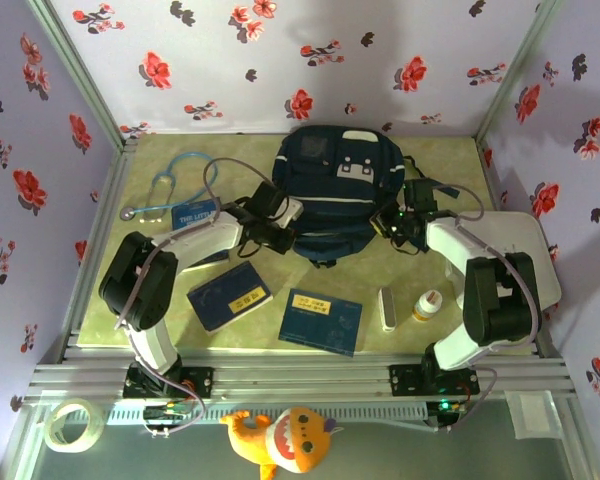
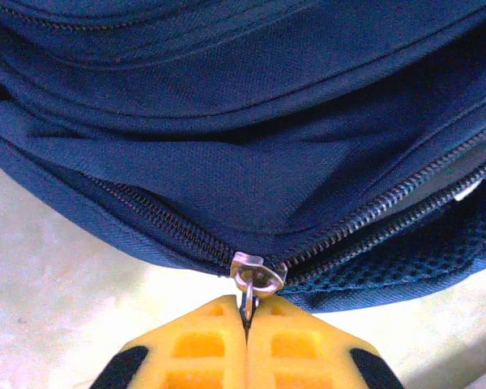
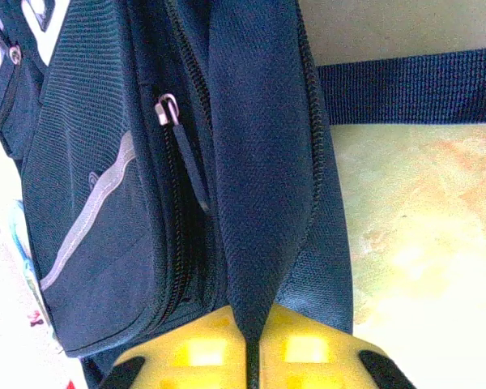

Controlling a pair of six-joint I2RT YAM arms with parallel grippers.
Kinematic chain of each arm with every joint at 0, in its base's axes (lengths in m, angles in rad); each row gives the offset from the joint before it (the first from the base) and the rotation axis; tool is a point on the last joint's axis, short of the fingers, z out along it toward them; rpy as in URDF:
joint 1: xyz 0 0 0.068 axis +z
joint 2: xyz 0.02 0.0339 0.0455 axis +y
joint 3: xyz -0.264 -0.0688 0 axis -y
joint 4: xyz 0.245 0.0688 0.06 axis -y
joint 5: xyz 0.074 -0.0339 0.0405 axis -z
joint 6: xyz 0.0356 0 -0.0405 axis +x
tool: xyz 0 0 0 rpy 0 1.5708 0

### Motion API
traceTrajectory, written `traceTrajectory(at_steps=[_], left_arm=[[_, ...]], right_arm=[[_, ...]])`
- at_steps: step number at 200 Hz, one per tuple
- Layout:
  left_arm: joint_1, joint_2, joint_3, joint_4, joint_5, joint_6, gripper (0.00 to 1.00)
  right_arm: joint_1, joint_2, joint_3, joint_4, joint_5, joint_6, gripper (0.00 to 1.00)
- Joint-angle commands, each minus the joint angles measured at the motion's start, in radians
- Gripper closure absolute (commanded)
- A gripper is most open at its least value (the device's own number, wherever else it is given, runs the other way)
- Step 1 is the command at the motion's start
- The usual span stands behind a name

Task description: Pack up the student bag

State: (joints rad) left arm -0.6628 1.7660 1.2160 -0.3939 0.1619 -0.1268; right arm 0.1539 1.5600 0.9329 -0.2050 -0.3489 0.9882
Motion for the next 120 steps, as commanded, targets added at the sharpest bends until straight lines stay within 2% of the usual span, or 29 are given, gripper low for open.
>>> traceTrajectory(at_steps=[1,23,49,65,82,120], left_arm=[[0.005,-0.059,0.019,-0.053,0.034,0.016,1.00],[-0.026,-0.040,0.071,-0.033,0.054,-0.020,1.00],[-0.069,-0.015,0.131,-0.017,0.067,-0.060,1.00],[-0.092,0.004,0.159,0.000,0.091,-0.088,1.00],[-0.115,0.033,0.192,0.003,0.106,-0.121,1.00],[-0.150,0.101,0.231,0.039,0.118,-0.183,1.00]], right_arm=[[-0.044,-0.013,0.038,0.036,0.069,-0.032,0.83],[-0.044,-0.065,0.028,0.015,0.050,-0.013,0.67],[-0.049,-0.139,0.042,-0.138,0.129,-0.026,0.43],[-0.053,-0.193,0.033,-0.209,0.176,-0.021,0.33],[-0.052,-0.253,-0.004,-0.221,0.175,0.032,0.27],[-0.022,-0.327,-0.039,-0.229,0.100,0.160,0.28]])
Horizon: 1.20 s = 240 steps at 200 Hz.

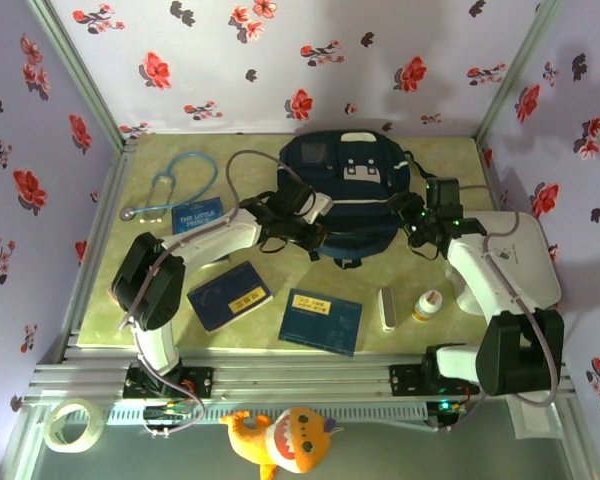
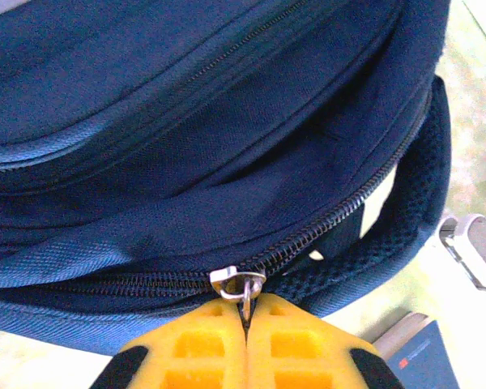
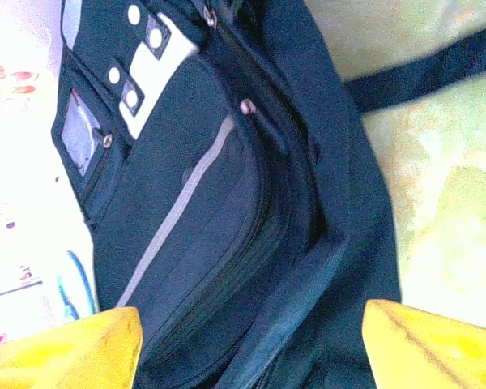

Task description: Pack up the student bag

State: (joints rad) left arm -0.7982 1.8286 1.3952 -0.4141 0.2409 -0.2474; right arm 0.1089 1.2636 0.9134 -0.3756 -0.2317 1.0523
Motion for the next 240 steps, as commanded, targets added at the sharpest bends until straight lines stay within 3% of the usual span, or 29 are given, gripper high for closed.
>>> traceTrajectory(at_steps=[1,44,82,97,123,172,205,240], left_arm=[[-0.015,0.039,0.053,0.059,0.039,-0.063,1.00],[-0.027,0.088,0.068,0.089,0.062,-0.085,1.00],[-0.032,0.110,0.065,0.110,0.085,-0.089,1.00],[-0.033,0.110,0.063,0.111,0.090,-0.087,1.00],[-0.035,0.110,0.064,0.113,0.103,-0.083,1.00],[-0.035,0.110,0.059,0.125,0.122,-0.087,1.00],[-0.035,0.102,0.053,0.109,0.121,-0.073,1.00],[-0.028,0.088,0.043,0.065,0.116,-0.040,1.00]], right_arm=[[0.025,-0.031,-0.018,-0.061,-0.016,0.098,0.28],[0.151,-0.049,-0.022,-0.158,0.115,0.189,0.28],[0.182,-0.002,-0.052,-0.119,0.110,0.245,0.29],[0.187,0.033,-0.039,-0.121,0.102,0.246,0.24],[0.191,0.087,-0.050,-0.086,0.074,0.252,0.06],[0.200,0.179,-0.070,0.024,0.046,0.288,0.05],[0.199,0.258,-0.055,0.072,0.034,0.288,0.13],[0.199,0.258,-0.077,0.124,0.077,0.282,0.47]])
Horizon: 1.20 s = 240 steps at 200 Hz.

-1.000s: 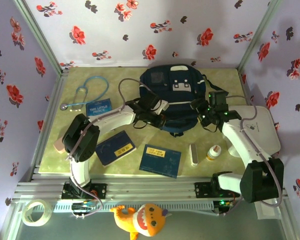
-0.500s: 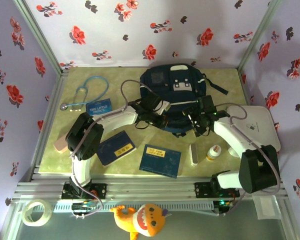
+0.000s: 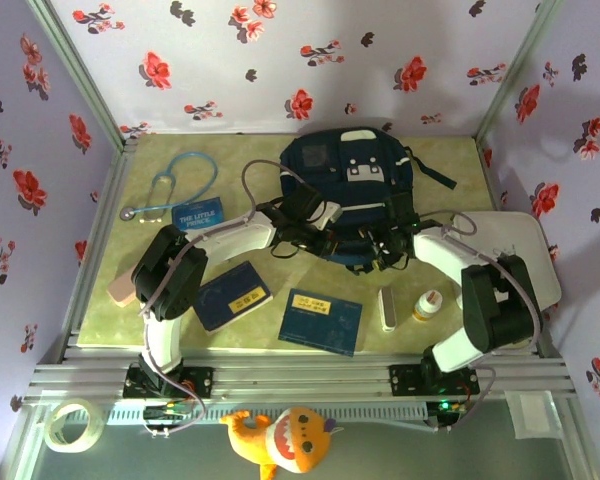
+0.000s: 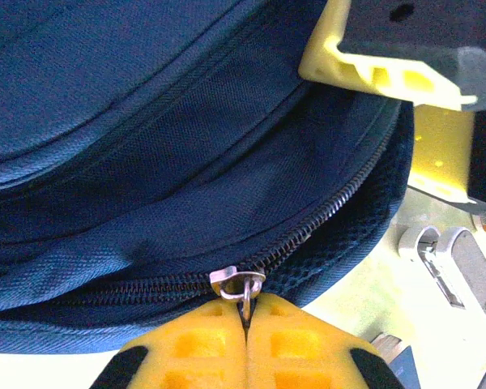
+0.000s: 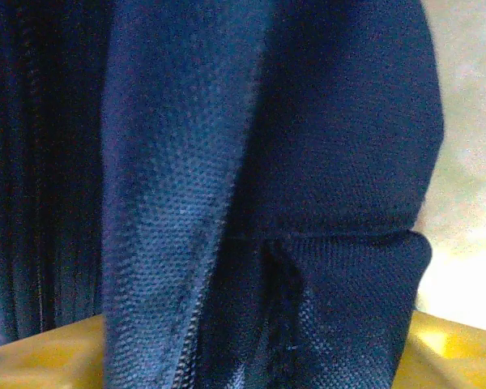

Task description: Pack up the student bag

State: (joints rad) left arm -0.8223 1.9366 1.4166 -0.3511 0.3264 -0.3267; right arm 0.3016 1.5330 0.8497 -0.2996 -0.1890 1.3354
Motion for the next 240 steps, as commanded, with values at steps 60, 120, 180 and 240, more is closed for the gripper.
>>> traceTrajectory(at_steps=[60,120,180,240], left_arm=[[0.073,-0.095,0.028,-0.250,0.027,0.240,1.00],[0.161,-0.102,0.015,-0.336,-0.048,0.282,1.00],[0.240,-0.047,0.084,-0.301,-0.171,0.278,1.00],[0.305,0.036,0.192,-0.275,-0.308,0.384,1.00]], right_arm=[[-0.009,-0.028,0.006,0.016,0.081,-0.101,0.67],[-0.010,-0.032,0.004,-0.002,0.118,-0.111,0.69],[-0.010,-0.068,0.007,0.001,0.117,-0.140,0.71],[-0.013,-0.108,0.009,0.046,0.069,-0.124,0.70]])
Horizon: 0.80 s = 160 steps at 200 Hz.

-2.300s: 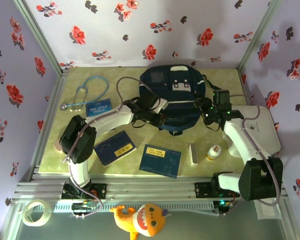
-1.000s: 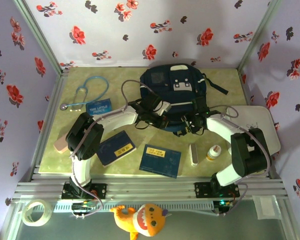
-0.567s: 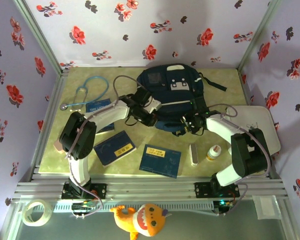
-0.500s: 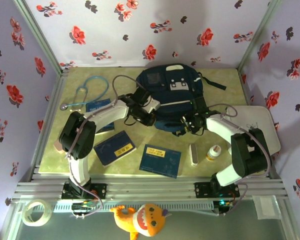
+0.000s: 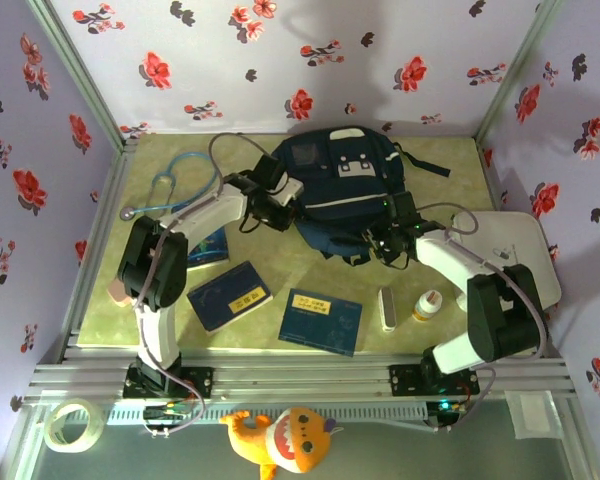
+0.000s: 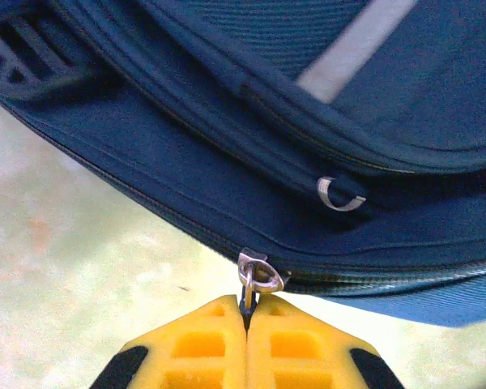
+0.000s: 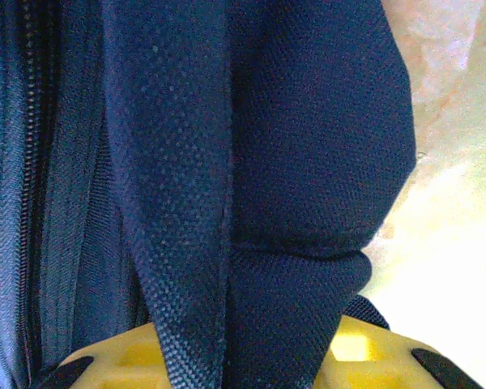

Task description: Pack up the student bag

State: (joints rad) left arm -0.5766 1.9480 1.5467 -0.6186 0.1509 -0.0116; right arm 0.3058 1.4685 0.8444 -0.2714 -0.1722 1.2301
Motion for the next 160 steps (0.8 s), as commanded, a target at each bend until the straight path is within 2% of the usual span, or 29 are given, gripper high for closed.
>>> traceTrajectory(at_steps=[1,33,122,153,160], left_arm=[[0.060,0.026,0.064,-0.007,-0.133,0.070,1.00],[0.097,0.081,0.108,0.022,-0.139,0.102,1.00],[0.132,0.251,0.313,0.040,-0.131,0.012,1.00],[0.141,0.242,0.324,0.044,-0.136,-0.052,1.00],[0.142,0.228,0.315,0.048,-0.138,-0.064,0.95]], right_arm=[[-0.017,-0.045,0.015,0.018,0.053,-0.019,0.70],[-0.018,-0.070,0.017,0.015,0.056,-0.019,0.69],[-0.010,-0.040,0.000,0.088,-0.036,0.026,0.68],[-0.001,0.012,-0.040,0.226,-0.138,0.094,0.65],[0.008,0.025,-0.044,0.246,-0.147,0.104,0.63]])
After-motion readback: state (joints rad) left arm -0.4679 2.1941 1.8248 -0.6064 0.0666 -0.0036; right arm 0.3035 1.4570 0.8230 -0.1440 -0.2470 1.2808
